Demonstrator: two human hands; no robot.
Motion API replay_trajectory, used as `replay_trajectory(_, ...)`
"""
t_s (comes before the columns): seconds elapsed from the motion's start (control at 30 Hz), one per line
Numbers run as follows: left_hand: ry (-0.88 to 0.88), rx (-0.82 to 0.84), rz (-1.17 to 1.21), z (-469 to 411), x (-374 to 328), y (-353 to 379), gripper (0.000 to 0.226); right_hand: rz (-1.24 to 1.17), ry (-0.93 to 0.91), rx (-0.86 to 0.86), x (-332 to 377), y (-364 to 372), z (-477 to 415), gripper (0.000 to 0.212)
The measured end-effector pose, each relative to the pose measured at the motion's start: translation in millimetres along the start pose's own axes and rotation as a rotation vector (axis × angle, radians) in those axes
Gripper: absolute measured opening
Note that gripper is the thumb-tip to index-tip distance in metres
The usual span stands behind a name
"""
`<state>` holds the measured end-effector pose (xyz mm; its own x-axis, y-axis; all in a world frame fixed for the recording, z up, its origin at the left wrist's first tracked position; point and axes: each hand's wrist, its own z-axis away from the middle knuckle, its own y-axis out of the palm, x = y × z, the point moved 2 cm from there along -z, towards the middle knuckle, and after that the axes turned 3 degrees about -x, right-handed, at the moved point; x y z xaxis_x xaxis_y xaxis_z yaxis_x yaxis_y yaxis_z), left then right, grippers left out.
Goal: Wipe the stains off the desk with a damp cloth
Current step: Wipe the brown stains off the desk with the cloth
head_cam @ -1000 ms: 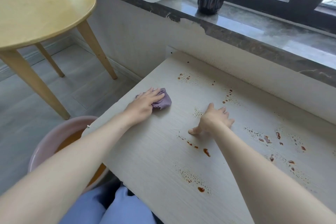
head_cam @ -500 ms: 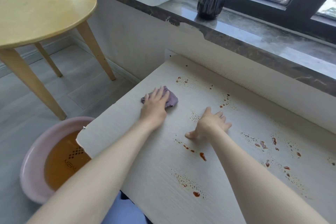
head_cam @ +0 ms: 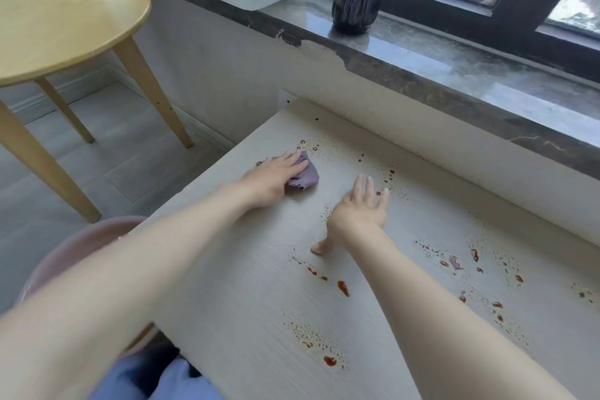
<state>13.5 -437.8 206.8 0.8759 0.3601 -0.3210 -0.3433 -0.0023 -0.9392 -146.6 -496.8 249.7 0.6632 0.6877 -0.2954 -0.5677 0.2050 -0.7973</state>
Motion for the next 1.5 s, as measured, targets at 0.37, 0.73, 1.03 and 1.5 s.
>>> replay_trajectory(0.37,-0.006,-0.117,0.002,-35.0,-17.1,7.4,0.074,-0.167,-0.141,-0.019,-16.0,5.8,-15.2,0.147)
replay_trajectory(0.73,-0.034,-0.268,0.281,-24.0,-46.2,20.7,0.069,-0.133,-0.110,0.012,-9.8,0.9,-19.1,0.149)
replay_trajectory(1.03,-0.086,-0.267,0.318,-19.0,-24.4,11.6,0.066,-0.203,-0.108,0.013,-14.6,5.2,-16.5,0.150)
replay_trajectory(1.5,0.065,-0.193,0.100,-40.3,-40.3,22.5,0.067,-0.194,-0.061,0.031,-3.4,1.1,-28.3,0.143)
